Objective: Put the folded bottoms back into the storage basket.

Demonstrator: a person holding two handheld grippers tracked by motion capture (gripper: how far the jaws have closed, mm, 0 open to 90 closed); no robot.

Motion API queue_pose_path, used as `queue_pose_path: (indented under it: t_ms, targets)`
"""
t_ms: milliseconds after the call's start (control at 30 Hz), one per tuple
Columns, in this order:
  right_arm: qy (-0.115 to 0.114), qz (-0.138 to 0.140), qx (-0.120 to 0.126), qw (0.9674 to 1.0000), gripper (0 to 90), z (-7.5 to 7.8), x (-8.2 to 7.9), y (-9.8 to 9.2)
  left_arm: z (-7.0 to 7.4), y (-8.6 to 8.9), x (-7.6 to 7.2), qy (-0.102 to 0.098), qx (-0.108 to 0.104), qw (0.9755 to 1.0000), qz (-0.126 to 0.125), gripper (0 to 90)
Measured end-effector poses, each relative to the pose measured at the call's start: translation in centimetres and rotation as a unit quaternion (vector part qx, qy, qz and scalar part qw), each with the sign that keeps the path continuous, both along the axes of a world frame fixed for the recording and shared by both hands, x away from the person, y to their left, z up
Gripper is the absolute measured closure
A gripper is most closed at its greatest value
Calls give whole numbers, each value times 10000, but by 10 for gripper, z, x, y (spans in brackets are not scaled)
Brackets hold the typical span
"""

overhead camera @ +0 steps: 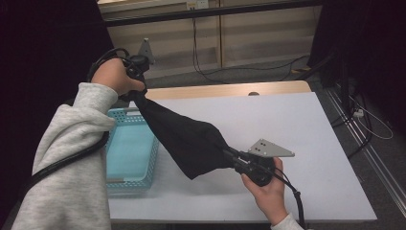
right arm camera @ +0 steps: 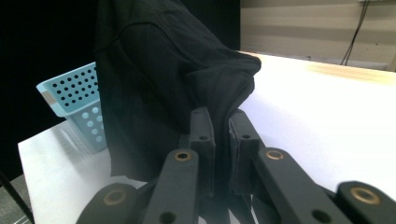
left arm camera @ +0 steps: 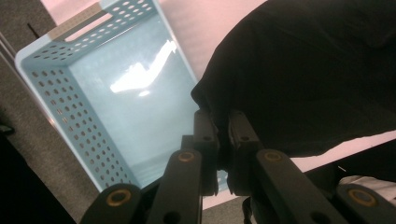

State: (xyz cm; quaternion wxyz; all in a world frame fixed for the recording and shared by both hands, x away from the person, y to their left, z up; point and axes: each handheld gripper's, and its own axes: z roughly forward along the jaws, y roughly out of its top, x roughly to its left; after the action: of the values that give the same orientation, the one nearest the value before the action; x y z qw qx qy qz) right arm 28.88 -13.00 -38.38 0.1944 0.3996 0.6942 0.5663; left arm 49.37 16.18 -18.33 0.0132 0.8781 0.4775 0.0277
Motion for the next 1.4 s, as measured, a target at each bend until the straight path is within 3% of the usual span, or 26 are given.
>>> queue_pose_path:
  t_ms: [667,1400]
  targets:
    - [-157,184,84,9997,824,8,8,21,24,19,0,-118,29,9998,142,845]
    - [-282,514,240,9980,823,26,15,57,54,57,-3,-238,57,9987,438,846]
